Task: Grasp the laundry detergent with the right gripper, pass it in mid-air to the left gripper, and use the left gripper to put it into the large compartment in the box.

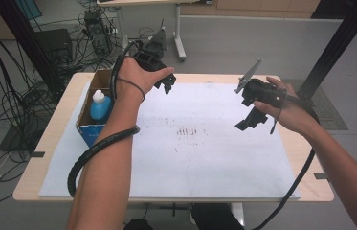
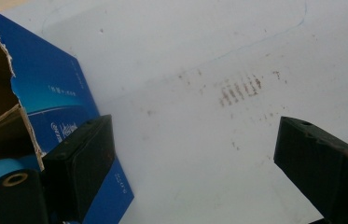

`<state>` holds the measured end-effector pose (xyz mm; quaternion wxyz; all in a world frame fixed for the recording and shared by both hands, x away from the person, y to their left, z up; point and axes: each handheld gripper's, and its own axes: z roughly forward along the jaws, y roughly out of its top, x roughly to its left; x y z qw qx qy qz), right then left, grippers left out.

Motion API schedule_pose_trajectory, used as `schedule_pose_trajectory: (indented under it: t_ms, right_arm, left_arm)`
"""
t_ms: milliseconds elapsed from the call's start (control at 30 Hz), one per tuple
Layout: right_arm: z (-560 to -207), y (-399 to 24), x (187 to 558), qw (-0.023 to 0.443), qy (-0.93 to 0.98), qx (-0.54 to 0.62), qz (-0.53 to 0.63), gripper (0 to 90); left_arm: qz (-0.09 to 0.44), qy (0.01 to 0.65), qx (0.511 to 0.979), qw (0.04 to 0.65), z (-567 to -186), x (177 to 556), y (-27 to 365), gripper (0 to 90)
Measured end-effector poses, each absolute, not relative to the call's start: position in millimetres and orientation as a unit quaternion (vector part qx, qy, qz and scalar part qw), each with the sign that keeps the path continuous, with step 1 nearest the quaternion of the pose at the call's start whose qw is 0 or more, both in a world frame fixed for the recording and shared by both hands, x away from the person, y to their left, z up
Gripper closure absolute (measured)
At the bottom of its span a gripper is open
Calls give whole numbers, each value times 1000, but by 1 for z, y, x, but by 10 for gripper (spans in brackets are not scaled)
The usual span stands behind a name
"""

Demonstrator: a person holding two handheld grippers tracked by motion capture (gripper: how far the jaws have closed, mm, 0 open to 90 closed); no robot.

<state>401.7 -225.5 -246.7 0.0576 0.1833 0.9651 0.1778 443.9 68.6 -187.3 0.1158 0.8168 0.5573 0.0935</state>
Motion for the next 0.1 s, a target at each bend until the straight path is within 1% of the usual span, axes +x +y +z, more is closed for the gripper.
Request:
schedule_pose_trajectory:
  t_ms: [100]
  right_arm:
    - [-247, -225, 401, 55, 965, 184, 177, 49]
  left_arm:
    - [95, 557, 816, 119, -187, 443, 69, 130]
